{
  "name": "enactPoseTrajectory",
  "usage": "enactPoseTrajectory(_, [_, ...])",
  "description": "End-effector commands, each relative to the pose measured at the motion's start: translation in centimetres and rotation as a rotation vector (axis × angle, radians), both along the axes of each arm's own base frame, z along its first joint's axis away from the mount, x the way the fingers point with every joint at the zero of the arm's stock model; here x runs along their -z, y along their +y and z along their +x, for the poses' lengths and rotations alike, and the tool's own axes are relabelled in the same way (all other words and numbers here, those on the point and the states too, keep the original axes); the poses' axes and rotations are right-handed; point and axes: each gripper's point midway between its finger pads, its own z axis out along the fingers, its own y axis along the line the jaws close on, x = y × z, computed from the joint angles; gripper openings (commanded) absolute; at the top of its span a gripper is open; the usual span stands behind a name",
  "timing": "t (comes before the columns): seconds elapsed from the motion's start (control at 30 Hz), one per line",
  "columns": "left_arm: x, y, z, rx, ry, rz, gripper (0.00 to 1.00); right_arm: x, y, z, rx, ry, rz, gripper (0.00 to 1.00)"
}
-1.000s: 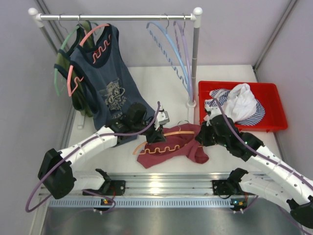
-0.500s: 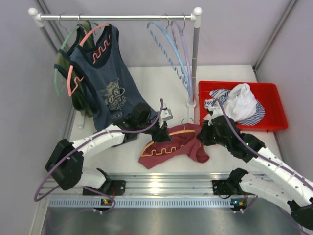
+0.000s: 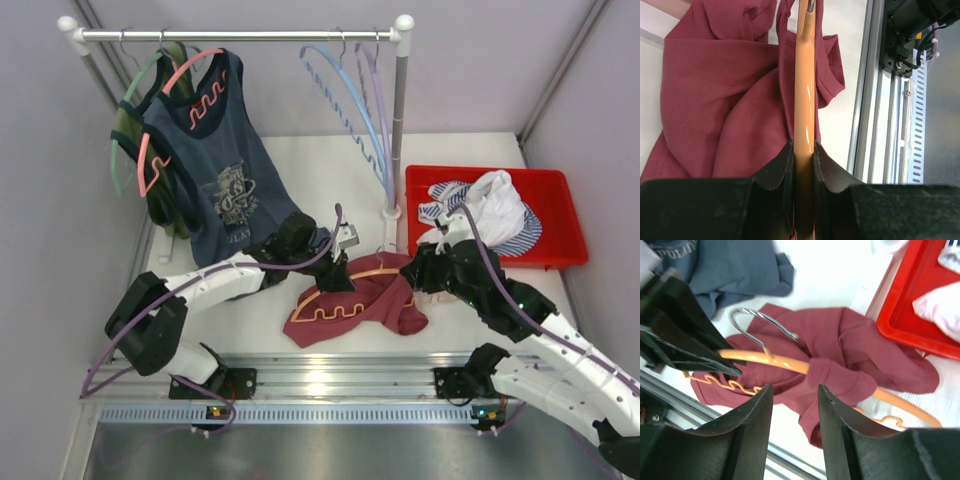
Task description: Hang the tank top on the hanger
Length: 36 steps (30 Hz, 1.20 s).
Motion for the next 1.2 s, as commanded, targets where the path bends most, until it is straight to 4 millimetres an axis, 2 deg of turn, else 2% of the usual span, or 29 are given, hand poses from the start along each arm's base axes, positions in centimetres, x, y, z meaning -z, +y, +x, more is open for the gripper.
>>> enactPoseTrajectory(0.0, [-2.6, -1.9, 0.8, 0.046, -0.089, -0.092, 0.00, -1.7, 0.8, 1.1, -0.012, -0.097, 0.033, 0.41])
enactPoseTrajectory(0.3, [-1.9, -3.0, 0.7, 0.036, -0.062, -0.064, 0.00, -1.2, 3.6, 2.0, -0.003, -0.114, 0.032, 0.42])
enactPoseTrajectory(0.43, [-1.7, -3.4, 0.4, 0.044, -0.055, -0.063, 0.00, -0.5, 4.0, 2.6, 0.033, -0.120, 0.011, 0.42])
enactPoseTrajectory(0.6, [-1.7, -3.6, 0.1, 0.049, -0.058, -0.063, 0.00, 1.3, 3.9, 3.0, 0.068, -0.110, -0.027, 0.40])
enactPoseTrajectory(0.87, [-2.1, -3.9, -0.3, 0.036, -0.044, -0.079, 0.00, 2.6, 4.0, 3.4, 0.112, -0.132, -0.015, 0.38])
enactPoseTrajectory(0.97, [-1.9, -3.9, -0.2, 0.027, -0.047, -0.076, 0.00, 2.7, 4.4, 3.6, 0.119, -0.144, -0.002, 0.35])
enactPoseTrajectory(1.17, [-1.7, -4.1, 0.0, 0.015, -0.030, -0.067, 0.00, 3.2, 4.5, 3.9, 0.149, -0.149, -0.021, 0.19])
